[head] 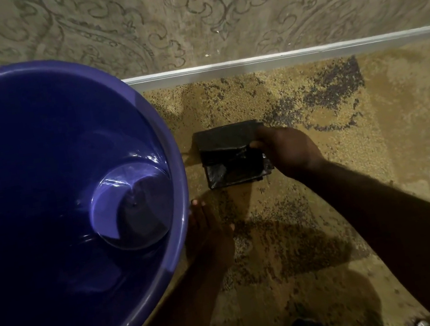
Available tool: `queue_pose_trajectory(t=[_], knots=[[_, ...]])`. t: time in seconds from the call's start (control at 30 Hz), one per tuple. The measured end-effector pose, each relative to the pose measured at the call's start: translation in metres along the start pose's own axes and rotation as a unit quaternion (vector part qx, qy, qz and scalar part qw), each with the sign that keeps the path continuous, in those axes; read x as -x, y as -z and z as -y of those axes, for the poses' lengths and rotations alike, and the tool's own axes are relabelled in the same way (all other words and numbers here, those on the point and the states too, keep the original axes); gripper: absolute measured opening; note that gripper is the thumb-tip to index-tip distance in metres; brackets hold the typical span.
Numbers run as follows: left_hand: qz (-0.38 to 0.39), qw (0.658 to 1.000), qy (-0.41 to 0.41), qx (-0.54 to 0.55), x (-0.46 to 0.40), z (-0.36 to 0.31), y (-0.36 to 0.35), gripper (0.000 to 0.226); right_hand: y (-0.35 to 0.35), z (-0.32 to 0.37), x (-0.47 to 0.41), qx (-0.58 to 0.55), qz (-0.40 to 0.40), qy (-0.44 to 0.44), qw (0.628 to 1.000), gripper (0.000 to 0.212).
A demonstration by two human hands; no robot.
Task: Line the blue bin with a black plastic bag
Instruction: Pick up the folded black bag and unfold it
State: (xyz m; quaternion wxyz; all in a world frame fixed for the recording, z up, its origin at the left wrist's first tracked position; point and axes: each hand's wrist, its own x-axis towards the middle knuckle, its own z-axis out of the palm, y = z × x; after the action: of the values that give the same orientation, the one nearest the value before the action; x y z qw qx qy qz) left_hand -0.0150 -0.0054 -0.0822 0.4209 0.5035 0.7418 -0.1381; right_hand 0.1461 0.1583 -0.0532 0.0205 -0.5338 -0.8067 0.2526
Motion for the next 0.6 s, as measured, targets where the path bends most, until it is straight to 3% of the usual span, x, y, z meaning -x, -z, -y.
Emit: queue_pose_trajectory(t=[0.23, 0.43, 0.6], knots=[[-0.004, 1.000, -0.009, 0.024, -0.004, 0.002, 0.001, 0.081, 0.018, 0.010, -0.006, -0.014, -0.088, 0.032, 0.996, 0.015], [-0.049, 0.992, 0.008, 0.115, -0.011, 0.002, -0.009, 0.086, 0.030, 0.016, -0.007, -0.093, -0.092, 0.011, 0.991, 0.013], [-0.171, 0.923, -0.081, 0.335, 0.000, -0.031, 0.003, 0.061, 0.046, 0.020, 0.005, -0.163, -0.154, 0.001, 0.974, 0.013]])
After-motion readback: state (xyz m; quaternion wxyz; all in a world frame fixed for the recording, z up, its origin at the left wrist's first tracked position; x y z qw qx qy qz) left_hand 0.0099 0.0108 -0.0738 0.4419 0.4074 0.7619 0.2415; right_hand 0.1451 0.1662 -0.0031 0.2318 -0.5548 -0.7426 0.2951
